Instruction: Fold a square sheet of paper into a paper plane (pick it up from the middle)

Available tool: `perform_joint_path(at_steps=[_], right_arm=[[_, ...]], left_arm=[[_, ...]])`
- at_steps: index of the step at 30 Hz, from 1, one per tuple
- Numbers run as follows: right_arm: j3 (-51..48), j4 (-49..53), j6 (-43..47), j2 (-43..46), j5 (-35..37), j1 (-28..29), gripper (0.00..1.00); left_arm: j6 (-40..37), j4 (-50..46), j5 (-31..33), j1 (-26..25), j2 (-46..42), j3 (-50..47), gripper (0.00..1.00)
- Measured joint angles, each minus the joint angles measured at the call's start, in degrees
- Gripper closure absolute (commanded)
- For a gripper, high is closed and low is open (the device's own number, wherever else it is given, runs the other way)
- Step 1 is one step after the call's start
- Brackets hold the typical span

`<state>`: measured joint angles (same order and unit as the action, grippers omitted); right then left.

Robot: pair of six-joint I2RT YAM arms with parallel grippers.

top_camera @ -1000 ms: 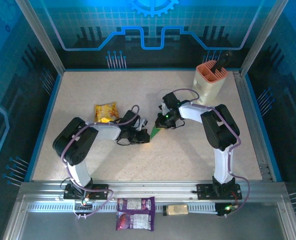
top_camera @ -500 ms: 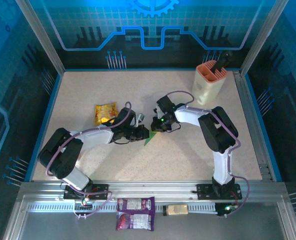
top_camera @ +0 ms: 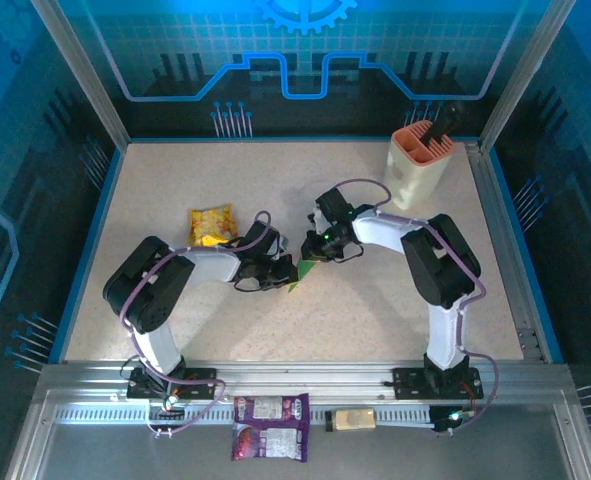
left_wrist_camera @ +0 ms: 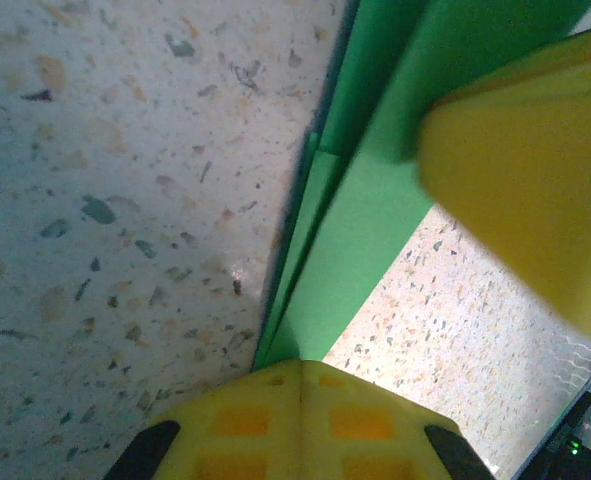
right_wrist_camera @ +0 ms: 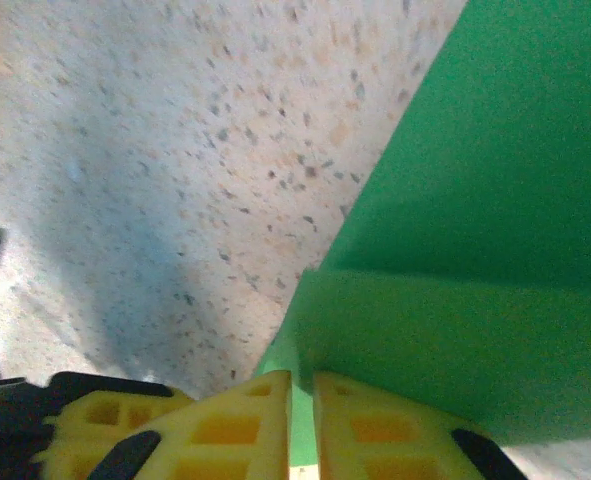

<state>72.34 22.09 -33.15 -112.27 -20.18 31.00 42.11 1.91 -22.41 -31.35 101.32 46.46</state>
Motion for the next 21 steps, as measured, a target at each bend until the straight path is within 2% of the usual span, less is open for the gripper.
perform_joint_path(at_steps=[10,21], right_arm=[[0.02,0.52,3.96,2.71,1.16,-5.38,0.81],[1.84,1.49,5.84,-2.25,1.31,-5.64,0.81]], left_arm=[[-0.02,-1.73,0.13,0.00,0.28,1.05,0.97],[-0.20,-3.23,0.11,0.00,0.37,1.73,0.98]])
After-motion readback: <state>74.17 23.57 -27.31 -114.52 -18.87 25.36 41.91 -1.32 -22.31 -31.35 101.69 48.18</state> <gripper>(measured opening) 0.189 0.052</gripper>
